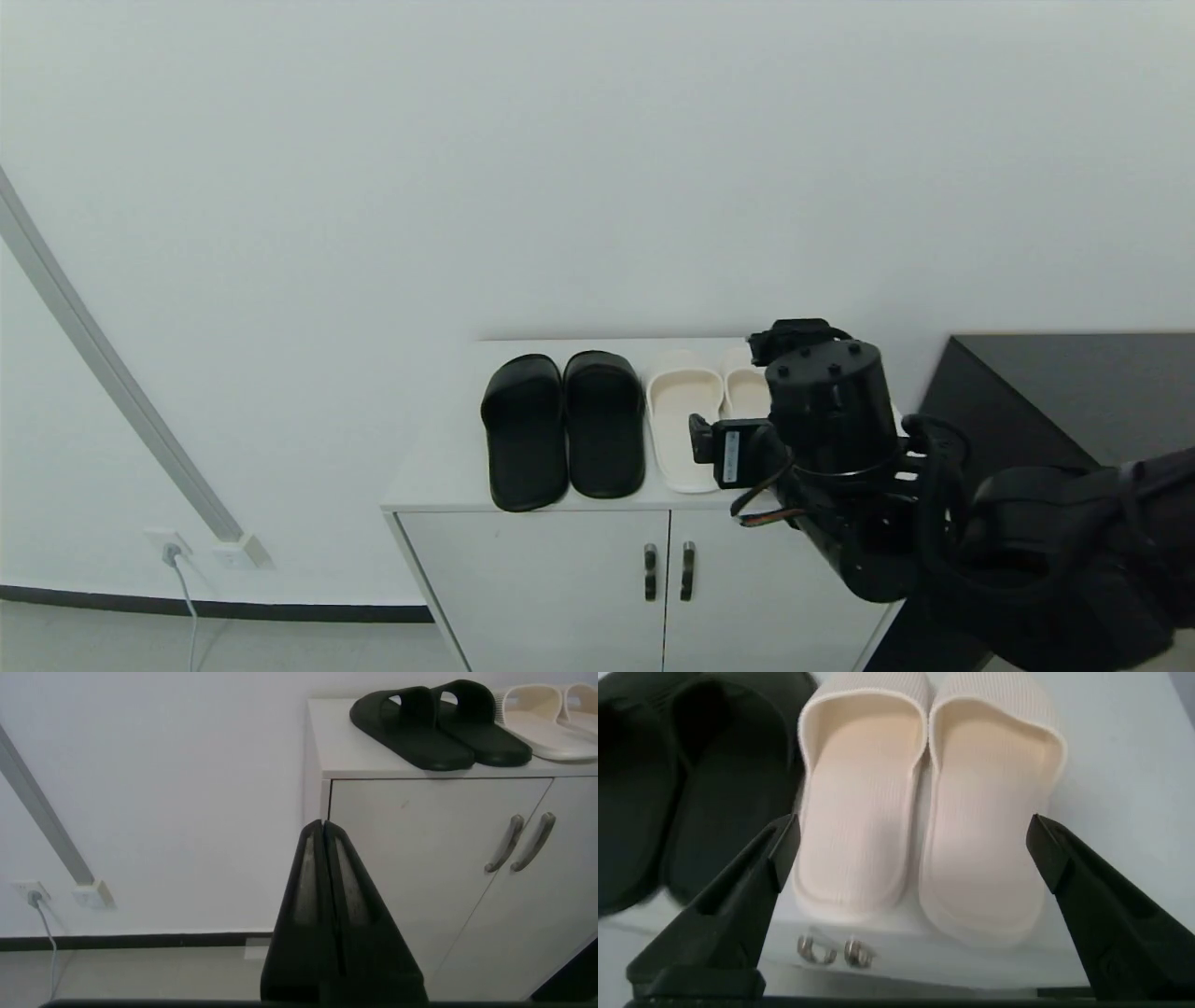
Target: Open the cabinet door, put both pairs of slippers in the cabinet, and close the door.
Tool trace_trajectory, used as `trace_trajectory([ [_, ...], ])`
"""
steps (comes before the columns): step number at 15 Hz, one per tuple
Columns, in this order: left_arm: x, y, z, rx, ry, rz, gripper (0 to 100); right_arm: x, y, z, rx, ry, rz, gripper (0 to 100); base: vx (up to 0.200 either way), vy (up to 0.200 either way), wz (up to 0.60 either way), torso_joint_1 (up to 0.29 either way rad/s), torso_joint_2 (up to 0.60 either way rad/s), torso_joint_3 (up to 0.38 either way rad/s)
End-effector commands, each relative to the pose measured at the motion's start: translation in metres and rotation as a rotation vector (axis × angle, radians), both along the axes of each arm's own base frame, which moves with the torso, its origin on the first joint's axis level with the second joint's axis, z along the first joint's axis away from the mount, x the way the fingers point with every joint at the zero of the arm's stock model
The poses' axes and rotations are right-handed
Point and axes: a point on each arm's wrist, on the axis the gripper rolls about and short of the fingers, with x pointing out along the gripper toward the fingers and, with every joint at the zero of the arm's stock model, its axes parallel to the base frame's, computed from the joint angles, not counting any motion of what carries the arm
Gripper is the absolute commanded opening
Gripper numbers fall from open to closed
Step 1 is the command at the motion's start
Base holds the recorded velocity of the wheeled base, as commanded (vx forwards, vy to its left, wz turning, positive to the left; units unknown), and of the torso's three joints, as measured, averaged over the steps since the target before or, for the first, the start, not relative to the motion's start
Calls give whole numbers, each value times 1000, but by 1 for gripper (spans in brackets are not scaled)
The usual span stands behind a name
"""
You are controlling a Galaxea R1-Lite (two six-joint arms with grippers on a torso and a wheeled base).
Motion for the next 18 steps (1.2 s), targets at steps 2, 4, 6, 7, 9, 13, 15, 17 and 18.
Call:
trace_trajectory([
  [2, 0, 0, 0, 0, 2, 1, 0, 43, 19, -26, -34, 7, -93, 100, 0, 0, 0, 0, 0, 0],
  [4, 0, 0, 0, 0, 2, 1, 0, 54, 24, -29, -29, 1, -106, 100, 0, 0, 0, 0, 0, 0],
  [6, 0, 0, 0, -2, 2, 1, 0, 66, 27, -34, -28, -1, -124, 100, 0, 0, 0, 0, 0, 0],
  [7, 0, 0, 0, -3, 2, 1, 0, 71, 27, -36, -28, -2, -130, 100, 0, 0, 0, 0, 0, 0],
  [9, 0, 0, 0, -3, 0, 1, 0, 77, 28, -40, -34, 0, -137, 100, 0, 0, 0, 0, 0, 0],
  [13, 0, 0, 0, -3, 0, 1, 0, 95, 26, -45, -27, -4, -168, 100, 0, 0, 0, 0, 0, 0],
  [15, 0, 0, 0, -9, 0, 2, 0, 105, 25, -45, -43, -14, -176, 100, 0, 0, 0, 0, 0, 0],
  [17, 0, 0, 0, -11, 0, 2, 0, 112, 25, -45, -43, -22, -185, 100, 0, 0, 0, 0, 0, 0],
  [18, 0, 0, 0, -11, 0, 2, 0, 115, 26, -49, -49, -17, -186, 100, 0, 0, 0, 0, 0, 0],
])
